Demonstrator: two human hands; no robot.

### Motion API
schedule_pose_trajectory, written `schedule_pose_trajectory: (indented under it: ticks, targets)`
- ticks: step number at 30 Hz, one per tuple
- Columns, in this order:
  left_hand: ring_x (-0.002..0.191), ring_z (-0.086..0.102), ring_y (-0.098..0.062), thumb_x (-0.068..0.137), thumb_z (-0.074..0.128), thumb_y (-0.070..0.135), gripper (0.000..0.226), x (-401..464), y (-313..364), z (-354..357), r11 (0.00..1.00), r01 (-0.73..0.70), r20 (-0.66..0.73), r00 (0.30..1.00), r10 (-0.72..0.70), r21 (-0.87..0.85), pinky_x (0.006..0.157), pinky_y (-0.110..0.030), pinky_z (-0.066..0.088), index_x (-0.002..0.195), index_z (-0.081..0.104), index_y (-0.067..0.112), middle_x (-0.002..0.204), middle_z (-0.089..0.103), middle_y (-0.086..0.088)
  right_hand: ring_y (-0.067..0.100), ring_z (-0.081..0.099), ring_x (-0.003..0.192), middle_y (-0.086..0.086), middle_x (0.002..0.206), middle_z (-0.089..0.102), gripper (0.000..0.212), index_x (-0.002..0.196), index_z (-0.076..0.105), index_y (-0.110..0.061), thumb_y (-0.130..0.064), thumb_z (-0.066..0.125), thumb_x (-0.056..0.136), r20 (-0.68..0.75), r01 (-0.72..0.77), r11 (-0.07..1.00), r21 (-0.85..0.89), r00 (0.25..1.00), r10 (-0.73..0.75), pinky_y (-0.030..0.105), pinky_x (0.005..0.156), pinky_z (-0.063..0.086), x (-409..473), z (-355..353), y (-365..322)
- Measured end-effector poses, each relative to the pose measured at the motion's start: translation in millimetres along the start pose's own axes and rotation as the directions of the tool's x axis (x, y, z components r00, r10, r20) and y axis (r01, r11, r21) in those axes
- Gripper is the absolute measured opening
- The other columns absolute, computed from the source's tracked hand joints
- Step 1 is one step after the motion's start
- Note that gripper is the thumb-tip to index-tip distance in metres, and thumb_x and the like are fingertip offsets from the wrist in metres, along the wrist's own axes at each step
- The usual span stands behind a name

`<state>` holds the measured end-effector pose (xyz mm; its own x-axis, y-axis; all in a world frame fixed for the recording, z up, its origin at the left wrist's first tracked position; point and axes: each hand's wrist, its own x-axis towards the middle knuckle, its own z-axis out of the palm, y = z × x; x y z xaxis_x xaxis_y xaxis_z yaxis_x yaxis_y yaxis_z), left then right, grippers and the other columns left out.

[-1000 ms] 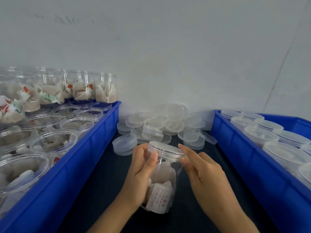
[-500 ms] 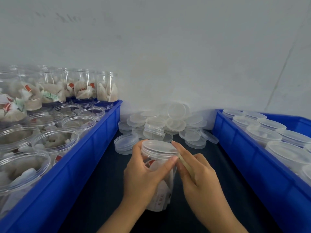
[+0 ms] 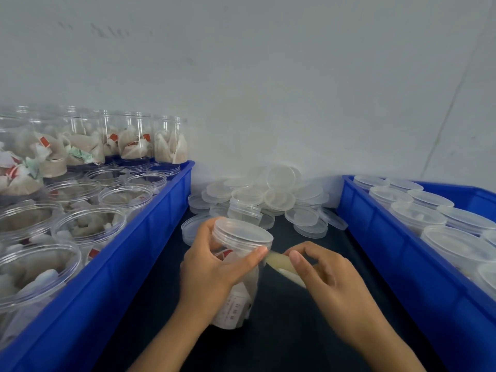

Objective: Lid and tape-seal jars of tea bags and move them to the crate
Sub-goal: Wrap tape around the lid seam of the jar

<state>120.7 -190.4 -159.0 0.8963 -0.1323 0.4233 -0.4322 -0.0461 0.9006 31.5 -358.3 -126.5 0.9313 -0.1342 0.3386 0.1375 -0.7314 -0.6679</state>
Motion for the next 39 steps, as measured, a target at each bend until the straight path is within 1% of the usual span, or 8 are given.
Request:
schedule_pose_trajectory:
  ticks: [4,10,16,19,23,31,34,39]
  targets:
    - [0.094,0.063,0.008,0.044,0.077,0.069,0.058,1,2,2,1.0,0.012,0.038,0.999,-0.011,-0.028,0.075,-0.017,0.051,0.096,0.053,0.059,0.103,0.065,0.03,0.004,0.055,0.057,-0.013,0.065,0.061,0.056,0.099,0.054,-0.04,-0.075,0.017,0.075,-0.037,0.056,0.96,-0.275,0.997,-0.069,0.019,0.051,0.039,3,-9,3]
    - [0.093,0.065,0.005,0.043,0.085,0.065,0.065,4,0,0,0.998,0.033,0.014,0.999,-0.032,-0.05,0.077,-0.019,0.051,0.099,0.057,0.047,0.1,0.068,0.026,0.006,0.053,0.067,-0.011,0.07,0.051,0.078,0.13,0.036,-0.044,-0.076,-0.002,0.069,0.025,0.006,0.866,-0.499,1.0,0.007,0.026,0.067,0.047,9,-13,14]
    - [0.092,0.067,0.003,0.044,0.084,0.058,0.069,7,0,-6,0.996,0.05,0.056,0.997,-0.046,-0.074,0.072,-0.014,0.052,0.105,0.059,0.035,0.099,0.07,0.022,0.006,0.05,0.063,-0.01,0.068,0.049,0.06,0.13,0.037,-0.043,-0.07,0.009,0.084,0.057,-0.049,0.868,-0.493,0.994,0.088,0.025,0.062,0.044,11,-14,18]
    - [0.091,0.07,-0.003,0.05,0.088,0.054,0.072,5,1,-4,0.986,0.086,0.159,0.985,-0.062,-0.146,0.07,-0.009,0.051,0.11,0.06,0.025,0.099,0.073,0.014,0.008,0.053,0.06,-0.004,0.069,0.056,0.043,0.139,0.021,-0.052,-0.058,0.023,0.097,0.082,-0.013,0.899,-0.438,0.995,0.054,0.026,0.059,0.048,11,-8,18]
    - [0.089,0.07,-0.001,0.051,0.084,0.047,0.072,4,0,-3,0.965,0.136,0.195,0.976,-0.093,-0.225,0.067,-0.008,0.051,0.114,0.057,0.024,0.098,0.073,0.015,0.007,0.059,0.069,-0.008,0.078,0.063,0.055,0.134,0.004,-0.071,-0.037,0.035,0.103,0.113,0.008,0.942,-0.334,0.993,0.032,0.026,0.07,0.054,10,-9,14]
    - [0.091,0.069,0.001,0.044,0.081,0.057,0.08,6,-3,-3,0.963,0.16,0.192,0.974,-0.119,-0.216,0.067,-0.007,0.05,0.113,0.054,0.026,0.099,0.072,0.019,-0.007,0.046,0.082,-0.034,0.1,0.047,0.048,0.141,0.025,-0.06,-0.03,0.028,0.103,-0.021,0.108,0.895,-0.433,0.991,-0.13,0.009,0.067,0.036,5,-6,12]
    - [0.092,0.07,-0.002,0.044,0.081,0.054,0.081,6,-5,-4,0.961,0.16,0.217,0.97,-0.111,-0.226,0.068,-0.009,0.051,0.114,0.056,0.023,0.1,0.073,0.014,-0.005,0.051,0.078,-0.026,0.088,0.05,0.046,0.14,0.03,-0.057,-0.029,0.03,0.103,-0.032,0.106,0.882,-0.46,0.99,-0.135,0.013,0.067,0.042,4,-8,12]
    - [0.095,0.069,-0.003,0.046,0.082,0.049,0.077,7,-5,-6,0.963,0.147,0.27,0.959,-0.082,-0.228,0.072,-0.01,0.051,0.114,0.057,0.022,0.103,0.073,0.012,0.001,0.053,0.077,-0.021,0.086,0.051,0.032,0.125,0.046,-0.051,-0.033,0.031,0.103,-0.004,0.09,0.861,-0.501,0.994,-0.106,0.017,0.071,0.043,4,-10,11]
